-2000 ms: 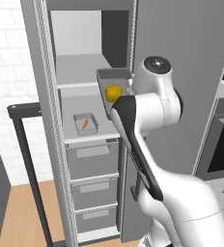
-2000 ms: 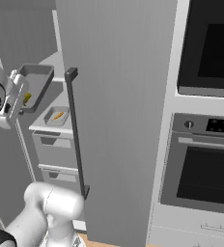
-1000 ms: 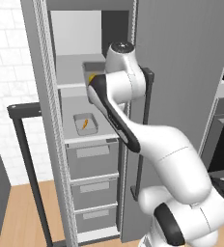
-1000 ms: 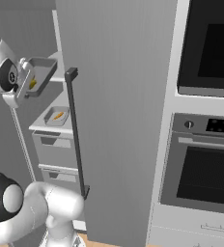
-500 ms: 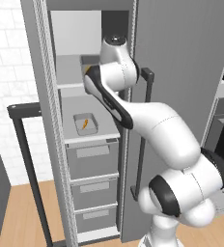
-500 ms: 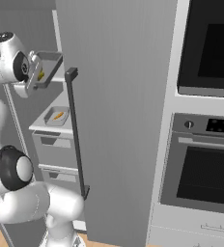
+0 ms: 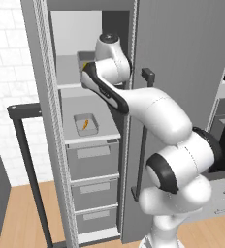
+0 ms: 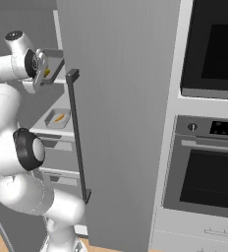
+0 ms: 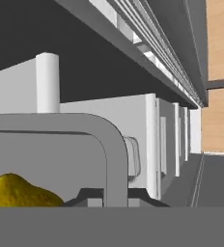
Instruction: Take the meat container that has the shrimp and place it on the second highest rack of the freezer. Then take the vegetable container that has the lemons and place it on the highest rack of the freezer.
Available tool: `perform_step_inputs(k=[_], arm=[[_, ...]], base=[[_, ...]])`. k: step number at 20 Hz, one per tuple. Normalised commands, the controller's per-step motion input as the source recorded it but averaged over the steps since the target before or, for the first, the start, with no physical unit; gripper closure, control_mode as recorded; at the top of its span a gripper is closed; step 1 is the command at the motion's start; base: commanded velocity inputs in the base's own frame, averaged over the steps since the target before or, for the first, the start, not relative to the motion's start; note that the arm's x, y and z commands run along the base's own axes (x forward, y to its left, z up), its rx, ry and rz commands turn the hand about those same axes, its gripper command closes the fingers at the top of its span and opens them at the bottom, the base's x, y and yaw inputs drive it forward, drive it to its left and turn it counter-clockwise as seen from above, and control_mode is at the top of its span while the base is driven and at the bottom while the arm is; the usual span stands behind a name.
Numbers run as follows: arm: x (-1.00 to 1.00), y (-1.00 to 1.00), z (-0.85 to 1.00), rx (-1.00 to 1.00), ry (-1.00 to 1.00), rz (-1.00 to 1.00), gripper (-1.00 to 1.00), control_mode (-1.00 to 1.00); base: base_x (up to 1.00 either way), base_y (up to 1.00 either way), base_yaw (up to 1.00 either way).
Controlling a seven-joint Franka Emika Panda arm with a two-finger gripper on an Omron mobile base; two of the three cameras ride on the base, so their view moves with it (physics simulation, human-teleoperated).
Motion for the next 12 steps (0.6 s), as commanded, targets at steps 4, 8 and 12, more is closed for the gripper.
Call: perform_step_inputs(k=[4,8,12], arm=[[0.41,0.17,0.0,0.0,-0.01,0.0,1.0,-1.0],[0.22,0.28,0.0,0.0,-0.03,0.0,1.0,-1.0],[0.11,0.3,0.0,0.0,-0.06,-0.08,1.0,-1.0]], base=[[0.0,0.0,0.0],[0.0,0.0,0.0],[0.0,0.0,0.0]])
